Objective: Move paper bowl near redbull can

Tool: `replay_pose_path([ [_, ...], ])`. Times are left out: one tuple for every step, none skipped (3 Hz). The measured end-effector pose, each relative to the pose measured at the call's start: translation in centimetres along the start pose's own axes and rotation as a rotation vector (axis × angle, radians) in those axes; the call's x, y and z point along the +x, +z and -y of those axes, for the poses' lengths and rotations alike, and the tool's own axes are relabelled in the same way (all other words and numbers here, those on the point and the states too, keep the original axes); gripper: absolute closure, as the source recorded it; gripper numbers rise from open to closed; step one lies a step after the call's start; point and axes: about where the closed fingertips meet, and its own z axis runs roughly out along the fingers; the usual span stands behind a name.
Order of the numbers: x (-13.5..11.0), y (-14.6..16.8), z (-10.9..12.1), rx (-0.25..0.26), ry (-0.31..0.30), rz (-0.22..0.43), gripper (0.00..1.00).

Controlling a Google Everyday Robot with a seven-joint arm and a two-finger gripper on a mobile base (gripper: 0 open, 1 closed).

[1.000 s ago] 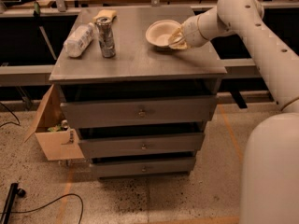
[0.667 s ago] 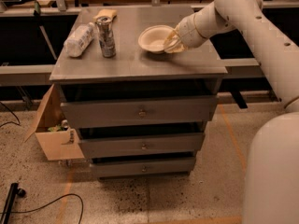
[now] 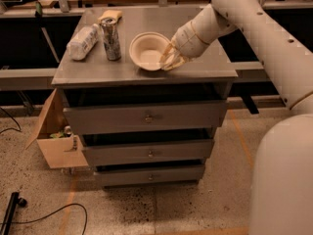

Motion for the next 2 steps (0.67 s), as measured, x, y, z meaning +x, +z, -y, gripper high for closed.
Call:
replay_pose_path([
  [-1.8,0.8,0.8,-0.020,-0.015,0.058,1.00],
  [-2.9,1.3,2.0,-0.024,-0.019,0.086,1.00],
])
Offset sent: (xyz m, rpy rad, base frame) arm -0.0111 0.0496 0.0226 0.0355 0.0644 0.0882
